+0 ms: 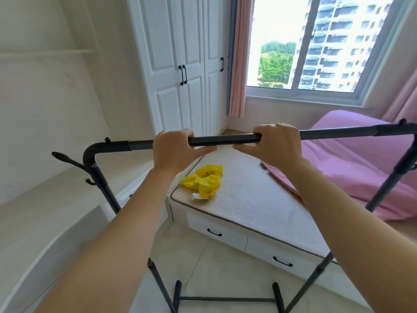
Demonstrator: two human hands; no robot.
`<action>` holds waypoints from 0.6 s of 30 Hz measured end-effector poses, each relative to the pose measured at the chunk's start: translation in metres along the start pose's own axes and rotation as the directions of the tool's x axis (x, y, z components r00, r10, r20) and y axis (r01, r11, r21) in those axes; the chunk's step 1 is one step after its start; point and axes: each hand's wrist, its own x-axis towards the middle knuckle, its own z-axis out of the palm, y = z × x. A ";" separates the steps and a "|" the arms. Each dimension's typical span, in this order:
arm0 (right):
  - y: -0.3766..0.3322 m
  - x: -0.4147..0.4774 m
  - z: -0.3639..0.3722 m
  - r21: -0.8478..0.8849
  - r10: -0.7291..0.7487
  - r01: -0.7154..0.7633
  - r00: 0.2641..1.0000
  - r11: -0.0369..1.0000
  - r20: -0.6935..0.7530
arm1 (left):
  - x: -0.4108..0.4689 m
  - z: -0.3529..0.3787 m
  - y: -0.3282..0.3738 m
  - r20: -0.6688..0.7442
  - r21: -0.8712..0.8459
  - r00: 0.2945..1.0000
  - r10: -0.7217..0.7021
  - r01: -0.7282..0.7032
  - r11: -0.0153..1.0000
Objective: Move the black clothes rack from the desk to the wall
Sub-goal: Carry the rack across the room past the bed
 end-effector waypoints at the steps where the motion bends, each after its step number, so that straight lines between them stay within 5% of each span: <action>1: 0.006 -0.003 -0.004 -0.020 0.005 -0.005 1.000 1.000 0.007 | 0.002 0.003 0.006 -0.006 -0.008 1.000 0.018 -0.019 1.000; 18: 0.125 -0.077 -0.096 -0.433 0.308 -0.254 0.950 0.865 0.059 | 0.042 0.072 0.163 -0.048 -0.284 0.952 0.302 -0.303 0.910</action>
